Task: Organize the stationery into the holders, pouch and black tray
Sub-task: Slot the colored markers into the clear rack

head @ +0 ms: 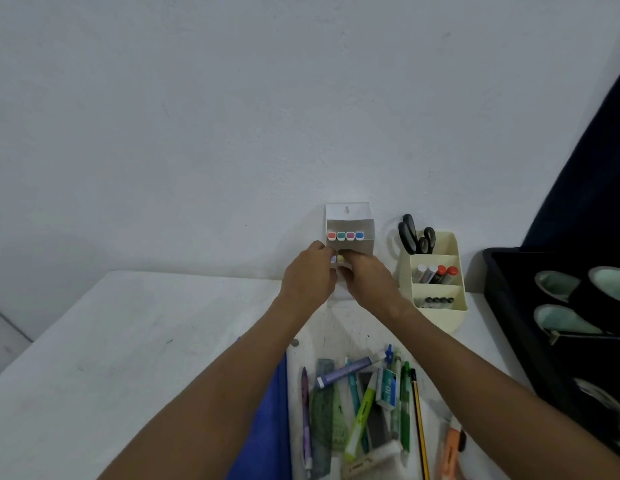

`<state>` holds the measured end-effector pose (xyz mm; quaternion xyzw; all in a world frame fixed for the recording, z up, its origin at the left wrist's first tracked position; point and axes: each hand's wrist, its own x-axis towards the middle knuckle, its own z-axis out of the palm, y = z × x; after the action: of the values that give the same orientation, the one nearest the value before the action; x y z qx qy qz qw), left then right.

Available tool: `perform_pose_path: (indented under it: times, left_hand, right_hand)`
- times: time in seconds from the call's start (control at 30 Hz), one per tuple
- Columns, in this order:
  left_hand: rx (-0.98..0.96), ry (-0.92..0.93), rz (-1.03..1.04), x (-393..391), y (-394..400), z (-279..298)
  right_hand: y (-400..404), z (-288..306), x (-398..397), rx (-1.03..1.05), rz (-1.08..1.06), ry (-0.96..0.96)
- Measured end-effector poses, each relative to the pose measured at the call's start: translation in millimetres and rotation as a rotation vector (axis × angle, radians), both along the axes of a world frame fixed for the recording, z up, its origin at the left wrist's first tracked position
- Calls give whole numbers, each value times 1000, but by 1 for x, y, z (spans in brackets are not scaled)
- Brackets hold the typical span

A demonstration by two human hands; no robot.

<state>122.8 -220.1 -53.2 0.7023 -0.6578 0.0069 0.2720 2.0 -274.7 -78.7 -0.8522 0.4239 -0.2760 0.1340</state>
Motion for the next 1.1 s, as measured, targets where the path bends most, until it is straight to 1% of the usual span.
perform_pose_path:
  times: [0.1,0.17,0.23,0.3,0.33,0.43,0.5,0.67,0.8,0.87,0.93,1.1]
  left_hand:
    - [33,-37,-56,-3,19,2]
    - [5,10,-77,-5,41,0]
    - [56,60,-42,-1,65,-8]
    - [191,86,26,7,88,-18]
    - [257,88,50,12,98,-23]
    - [433,88,40,17,125,-34]
    - [511,92,14,12,139,-35]
    - [580,118,-109,-19,167,-42]
    - [765,149,-164,-40,181,-42]
    - [848,154,-151,-44,188,-44]
    - [908,200,-121,-47,194,-49]
    - [893,275,-73,-48,196,-52]
  right_hand:
    - [17,5,-8,-21,57,-3]
    - [34,5,-16,-50,81,-38]
    - [52,3,-27,-51,114,-28]
    - [65,-3,-40,9,186,50]
    - [69,-6,-47,58,228,119]
    - [72,-16,-64,186,315,359]
    - [72,-17,-68,212,324,431]
    - [78,-21,-59,155,325,492]
    - [92,-24,-46,165,354,540]
    - [96,-27,-42,157,373,586]
    - [98,-30,-39,151,388,612]
    - [99,-39,-35,112,394,594]
